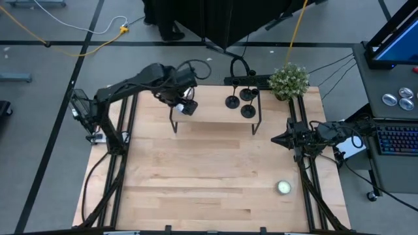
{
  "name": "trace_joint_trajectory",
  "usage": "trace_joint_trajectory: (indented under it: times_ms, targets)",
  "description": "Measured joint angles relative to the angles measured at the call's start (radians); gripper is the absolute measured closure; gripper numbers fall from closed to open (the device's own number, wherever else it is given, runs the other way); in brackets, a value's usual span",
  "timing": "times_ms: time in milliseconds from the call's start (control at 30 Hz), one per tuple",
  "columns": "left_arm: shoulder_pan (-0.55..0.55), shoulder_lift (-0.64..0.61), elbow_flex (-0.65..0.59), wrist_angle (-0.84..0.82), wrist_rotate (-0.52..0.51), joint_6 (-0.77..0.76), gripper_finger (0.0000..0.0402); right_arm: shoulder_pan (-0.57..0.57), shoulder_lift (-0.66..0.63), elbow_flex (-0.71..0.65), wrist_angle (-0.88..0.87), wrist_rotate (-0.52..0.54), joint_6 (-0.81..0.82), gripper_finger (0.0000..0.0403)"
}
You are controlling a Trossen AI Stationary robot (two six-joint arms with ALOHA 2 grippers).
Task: Pick & Place candle stick holders
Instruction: Put the green scented candle on the shelf
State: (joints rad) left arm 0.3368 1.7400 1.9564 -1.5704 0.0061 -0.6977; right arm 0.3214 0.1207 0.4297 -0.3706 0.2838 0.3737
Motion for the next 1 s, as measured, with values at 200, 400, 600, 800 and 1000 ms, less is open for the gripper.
trace_joint_trajectory:
  times_ms: [200, 400, 600, 800, 1000]
  targets:
    - [-0.102, -0.107, 0.000, 0.020, 0.019, -0.046, 0.0050, 0.000, 0.000, 0.000, 0.000, 0.001, 0.000, 0.0403]
    - [-0.252, -0.178, 0.001, 0.089, -0.034, -0.050, 0.0050, 0.000, 0.000, 0.000, 0.000, 0.001, 0.000, 0.0403]
    - [-0.407, -0.191, 0.001, 0.168, -0.061, -0.046, 0.0050, 0.000, 0.000, 0.000, 0.000, 0.002, 0.000, 0.0403]
    - [-0.549, -0.191, 0.001, 0.196, -0.173, -0.053, 0.0050, 0.000, 0.000, 0.000, 0.000, 0.001, 0.008, 0.0403]
    - [-0.639, -0.191, 0.001, 0.223, -0.320, -0.161, 0.0050, 0.000, 0.000, 0.000, 0.032, -0.004, 0.006, 0.0403]
